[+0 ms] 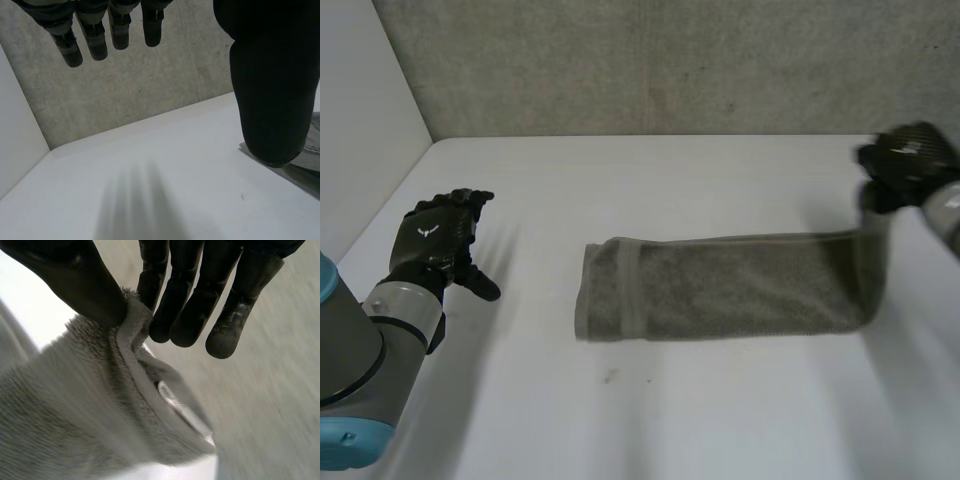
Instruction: Fold the towel.
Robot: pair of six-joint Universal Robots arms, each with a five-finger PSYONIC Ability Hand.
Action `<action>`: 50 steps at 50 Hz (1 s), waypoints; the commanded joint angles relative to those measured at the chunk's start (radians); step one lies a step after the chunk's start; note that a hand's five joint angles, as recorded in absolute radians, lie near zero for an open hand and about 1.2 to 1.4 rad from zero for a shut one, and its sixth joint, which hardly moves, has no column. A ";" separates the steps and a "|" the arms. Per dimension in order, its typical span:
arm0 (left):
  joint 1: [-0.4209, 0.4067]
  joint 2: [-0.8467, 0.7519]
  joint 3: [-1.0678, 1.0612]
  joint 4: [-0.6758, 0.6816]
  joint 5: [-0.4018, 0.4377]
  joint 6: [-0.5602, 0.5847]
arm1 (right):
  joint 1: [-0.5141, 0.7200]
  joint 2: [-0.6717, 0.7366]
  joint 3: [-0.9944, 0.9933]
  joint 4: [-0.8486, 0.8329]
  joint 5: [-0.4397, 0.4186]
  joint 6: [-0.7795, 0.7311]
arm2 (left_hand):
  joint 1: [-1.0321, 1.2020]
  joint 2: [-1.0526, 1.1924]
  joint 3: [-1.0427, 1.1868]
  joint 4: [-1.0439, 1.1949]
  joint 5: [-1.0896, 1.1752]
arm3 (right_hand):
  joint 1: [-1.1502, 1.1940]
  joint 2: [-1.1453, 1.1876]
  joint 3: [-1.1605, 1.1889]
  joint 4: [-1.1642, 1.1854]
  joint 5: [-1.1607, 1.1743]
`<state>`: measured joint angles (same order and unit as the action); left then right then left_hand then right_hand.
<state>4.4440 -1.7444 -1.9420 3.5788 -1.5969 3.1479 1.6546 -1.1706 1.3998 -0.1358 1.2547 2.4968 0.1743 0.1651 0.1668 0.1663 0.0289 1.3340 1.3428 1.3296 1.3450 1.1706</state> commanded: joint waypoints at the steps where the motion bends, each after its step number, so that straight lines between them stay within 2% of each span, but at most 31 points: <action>1: 0.000 0.000 0.000 0.000 0.000 0.000 | 0.402 0.131 -0.150 -0.002 0.094 0.028 | 0.000 0.009 0.008 0.008 -0.029 | 0.062 0.054 0.067 0.051 0.051; 3: 0.000 0.000 -0.002 0.002 0.000 0.000 | 0.549 0.218 -0.221 0.002 0.112 0.034 | 0.000 0.009 0.008 0.008 -0.029 | 0.062 0.054 0.067 0.051 0.051; 4: 0.000 0.000 -0.002 0.002 0.000 0.000 | 0.550 0.218 -0.222 0.002 0.112 0.034 | 0.000 0.009 0.008 0.008 -0.029 | 0.062 0.054 0.067 0.051 0.051; 6: 0.000 0.000 -0.002 0.000 0.000 0.000 | 0.644 0.310 -0.271 0.004 0.117 0.034 | 0.000 0.009 0.008 0.008 -0.029 | 0.062 0.054 0.067 0.051 0.051; 9: 0.000 0.000 -0.002 0.000 0.000 0.001 | 0.680 0.356 -0.291 0.007 0.117 0.033 | 0.000 0.009 0.008 0.008 -0.029 | 0.062 0.054 0.067 0.051 0.051; 11: 0.000 0.002 -0.003 0.000 0.000 0.001 | 0.720 0.437 -0.315 0.037 0.129 0.028 | 0.000 0.009 0.008 0.008 -0.029 | 0.062 0.054 0.067 0.051 0.051; 17: -0.002 0.002 -0.003 0.000 0.000 0.001 | 0.755 0.482 -0.335 0.091 0.149 0.027 | 0.000 0.009 0.008 0.008 -0.029 | 0.062 0.054 0.067 0.051 0.051; 18: -0.002 0.002 -0.003 0.000 0.000 0.001 | 0.755 0.471 -0.335 0.099 0.160 0.030 | 0.000 0.009 0.008 0.008 -0.029 | -0.341 -0.349 -0.336 -0.352 -0.352; 19: -0.002 0.002 -0.003 0.000 0.000 0.001 | 0.751 0.450 -0.325 0.100 0.173 0.034 | 0.000 0.009 0.008 0.008 -0.029 | -0.912 -0.920 -0.907 -0.922 -0.923; 20: -0.002 0.002 -0.003 0.000 0.000 0.001 | 0.751 0.450 -0.324 0.100 0.173 0.034 | 0.000 0.009 0.008 0.008 -0.029 | -0.917 -0.926 -0.913 -0.928 -0.928; 21: -0.003 0.002 -0.005 0.000 0.000 0.001 | 0.742 0.409 -0.311 0.099 0.192 0.045 | 0.000 0.009 0.008 0.008 -0.029 | -1.160 -1.168 -1.155 -1.170 -1.171; 26: -0.008 0.002 -0.005 0.000 0.000 0.001 | 0.688 0.266 -0.223 0.091 0.221 0.093 | 0.000 0.009 0.008 0.008 -0.029 | -1.160 -1.168 -1.155 -1.170 -1.171; 28: -0.011 0.002 -0.008 0.000 0.000 0.001 | 0.634 0.172 -0.135 0.085 0.212 0.163 | 0.000 0.009 0.008 0.008 -0.029 | -1.160 -1.168 -1.155 -1.170 -1.171; 30: -0.011 0.002 -0.009 0.002 0.000 0.001 | 0.634 0.172 -0.134 0.085 0.212 0.163 | 0.000 0.009 0.008 0.008 -0.029 | -1.160 -1.168 -1.155 -1.170 -1.171; 32: -0.012 0.002 -0.009 0.002 0.000 0.001 | 0.544 0.099 -0.011 0.085 0.171 0.255 | 0.000 0.009 0.008 0.008 -0.029 | -1.160 -1.168 -1.155 -1.170 -1.171; 33: -0.012 0.002 -0.009 0.002 0.002 0.001 | 0.544 0.098 -0.010 0.085 0.170 0.255 | 0.000 0.009 0.008 0.008 -0.029 | -1.160 -1.168 -1.155 -1.170 -1.171; 35: -0.012 0.002 -0.009 0.002 0.000 0.001 | 0.449 0.069 0.101 0.061 0.099 0.303 | 0.000 0.009 0.008 0.008 -0.029 | -1.160 -1.168 -1.155 -1.170 -1.171; 36: -0.014 0.002 -0.009 0.002 0.000 0.001 | 0.449 0.069 0.102 0.061 0.098 0.303 | 0.000 0.009 0.008 0.008 -0.029 | -1.160 -1.168 -1.155 -1.170 -1.171; 38: -0.017 0.002 -0.009 0.002 0.000 0.001 | 0.348 0.043 0.206 0.007 0.022 0.321 | 0.000 0.009 0.008 0.008 -0.029 | -1.160 -1.168 -1.155 -1.170 -1.171; 39: -0.020 0.002 -0.009 0.002 0.000 0.001 | 0.347 0.043 0.206 0.007 0.022 0.321 | 0.000 0.009 0.008 0.008 -0.029 | -1.160 -1.168 -1.155 -1.170 -1.171; 40: -0.020 0.002 -0.009 0.002 0.000 0.001 | 0.297 0.037 0.252 -0.026 -0.009 0.321 | 0.000 0.009 0.008 0.008 -0.029 | -1.160 -1.168 -1.155 -1.170 -1.171; 41: -0.020 0.002 -0.009 0.002 0.000 0.001 | 0.297 0.037 0.252 -0.027 -0.009 0.321 | 0.000 0.009 0.008 0.008 -0.029 | -1.160 -1.168 -1.155 -1.170 -1.171; 43: -0.022 0.002 -0.009 0.002 0.000 0.001 | 0.207 0.035 0.321 -0.092 -0.052 0.318 | 0.000 0.009 0.008 0.008 -0.029 | -1.150 -1.159 -1.145 -1.161 -1.161; 46: -0.028 0.002 -0.009 0.002 0.000 0.001 | 0.168 0.037 0.344 -0.120 -0.064 0.312 | 0.000 0.009 0.008 0.008 -0.029 | -1.108 -1.117 -1.104 -1.119 -1.119; 50: -0.034 0.000 -0.011 0.002 0.000 0.001 | 0.087 0.049 0.378 -0.180 -0.092 0.307 | 0.000 0.009 0.008 0.008 -0.029 | -0.912 -0.921 -0.907 -0.923 -0.923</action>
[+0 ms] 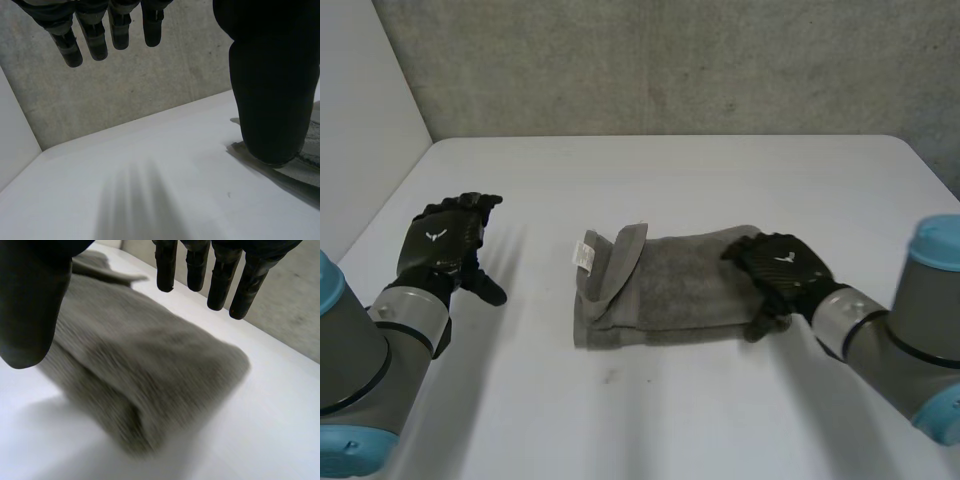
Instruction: Fold the towel.
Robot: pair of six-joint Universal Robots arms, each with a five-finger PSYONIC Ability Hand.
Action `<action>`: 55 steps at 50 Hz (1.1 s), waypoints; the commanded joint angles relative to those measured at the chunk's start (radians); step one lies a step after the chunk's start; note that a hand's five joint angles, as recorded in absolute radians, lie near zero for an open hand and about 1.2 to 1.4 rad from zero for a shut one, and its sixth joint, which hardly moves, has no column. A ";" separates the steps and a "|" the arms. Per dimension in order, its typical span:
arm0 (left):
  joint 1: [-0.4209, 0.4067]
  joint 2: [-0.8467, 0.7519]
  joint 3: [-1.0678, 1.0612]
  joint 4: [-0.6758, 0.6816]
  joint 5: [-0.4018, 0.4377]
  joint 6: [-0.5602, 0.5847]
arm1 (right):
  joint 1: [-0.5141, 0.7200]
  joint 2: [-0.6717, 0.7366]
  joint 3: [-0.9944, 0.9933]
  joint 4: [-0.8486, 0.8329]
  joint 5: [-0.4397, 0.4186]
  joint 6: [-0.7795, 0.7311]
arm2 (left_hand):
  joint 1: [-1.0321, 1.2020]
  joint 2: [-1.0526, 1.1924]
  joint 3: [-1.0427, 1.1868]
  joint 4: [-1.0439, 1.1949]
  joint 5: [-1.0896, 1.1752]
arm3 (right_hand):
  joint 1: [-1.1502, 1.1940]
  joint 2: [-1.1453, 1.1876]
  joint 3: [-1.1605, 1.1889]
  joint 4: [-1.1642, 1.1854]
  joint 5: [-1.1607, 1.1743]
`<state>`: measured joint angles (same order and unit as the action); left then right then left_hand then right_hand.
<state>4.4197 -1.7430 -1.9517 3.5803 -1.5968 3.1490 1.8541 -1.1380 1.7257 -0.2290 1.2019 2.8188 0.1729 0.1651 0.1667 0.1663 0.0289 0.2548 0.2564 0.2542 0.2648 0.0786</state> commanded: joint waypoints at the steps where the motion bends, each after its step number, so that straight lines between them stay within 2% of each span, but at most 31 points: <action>1: -0.010 -0.001 -0.001 0.000 0.000 0.000 | -0.113 0.017 0.052 -0.087 -0.039 -0.015 | 0.002 0.009 0.008 0.008 -0.029 | 0.168 0.166 0.168 0.158 0.169; 3: -0.010 -0.003 -0.001 0.000 0.000 0.000 | -0.128 0.021 0.052 -0.107 -0.047 -0.015 | 0.002 0.009 0.008 0.008 -0.029 | 0.276 0.274 0.277 0.266 0.278; 8: -0.010 -0.001 -0.007 0.000 0.000 0.000 | -0.130 0.041 0.055 -0.144 -0.050 -0.013 | 0.002 0.009 0.008 0.008 -0.029 | 0.382 0.380 0.382 0.372 0.383; 21: -0.010 -0.003 -0.007 0.000 0.000 0.000 | -0.121 0.067 0.057 -0.156 -0.053 0.001 | 0.002 0.009 0.008 0.008 -0.029 | 0.370 0.369 0.371 0.360 0.372; 25: -0.011 -0.003 -0.007 0.000 0.000 0.000 | -0.121 0.072 0.058 -0.158 -0.055 0.002 | 0.002 0.009 0.008 0.008 -0.029 | 0.441 0.439 0.441 0.431 0.442; 26: -0.011 -0.003 -0.007 0.000 0.000 0.000 | -0.121 0.078 0.058 -0.159 -0.055 0.002 | 0.002 0.009 0.008 0.008 -0.029 | 0.650 0.649 0.651 0.640 0.652; 27: -0.011 -0.003 -0.009 0.000 0.000 0.000 | -0.121 0.084 0.058 -0.159 -0.050 0.002 | 0.002 0.009 0.008 0.008 -0.029 | 0.966 0.965 0.967 0.956 0.968; 28: -0.011 -0.003 -0.009 0.000 0.000 0.000 | -0.121 0.084 0.058 -0.159 -0.050 0.002 | 0.002 0.009 0.008 0.008 -0.029 | 0.969 0.968 0.970 0.959 0.971; 29: -0.011 -0.003 -0.009 0.000 0.000 0.000 | -0.127 0.083 0.057 -0.159 -0.038 0.002 | 0.002 0.009 0.008 0.008 -0.029 | 1.140 1.138 1.140 1.130 1.141; 41: -0.016 0.002 -0.016 0.000 0.000 0.002 | -0.131 -0.054 0.083 -0.145 -0.015 -0.018 | 0.002 0.009 0.008 0.008 -0.029 | 1.141 1.140 1.142 1.131 1.143; 45: -0.023 0.005 -0.016 0.003 0.000 0.002 | -0.115 -0.072 0.026 -0.148 -0.012 -0.045 | 0.002 0.009 0.008 0.008 -0.029 | 1.141 1.140 1.142 1.131 1.143; 47: -0.023 0.007 -0.016 0.003 0.001 0.002 | -0.096 -0.072 -0.012 -0.142 -0.008 -0.055 | 0.002 0.009 0.008 0.008 -0.029 | 1.141 1.140 1.142 1.131 1.143; 49: -0.022 0.007 -0.016 0.003 0.000 0.002 | 0.030 -0.054 -0.110 -0.118 -0.001 -0.062 | 0.002 0.009 0.008 0.008 -0.029 | 1.141 1.140 1.142 1.131 1.143; 52: -0.022 0.007 -0.016 0.003 0.000 0.002 | 0.105 -0.031 -0.170 -0.102 0.005 -0.064 | 0.002 0.009 0.008 0.008 -0.029 | 1.141 1.140 1.142 1.131 1.143; 54: -0.019 0.007 -0.016 0.003 0.000 0.002 | 0.248 0.059 -0.311 -0.038 0.014 -0.067 | 0.002 0.009 0.008 0.008 -0.029 | 1.141 1.140 1.142 1.131 1.143; 55: -0.019 0.007 -0.016 0.003 0.000 0.002 | 0.249 0.060 -0.311 -0.038 0.015 -0.067 | 0.002 0.009 0.008 0.008 -0.029 | 1.141 1.140 1.142 1.131 1.143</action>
<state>4.3977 -1.7366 -1.9684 3.5832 -1.5965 3.1509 1.8922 -1.1814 1.6101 -0.3415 1.2020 2.7594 0.1729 0.1651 0.1667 0.1663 0.0295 1.3118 1.3378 1.3336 1.3444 1.1724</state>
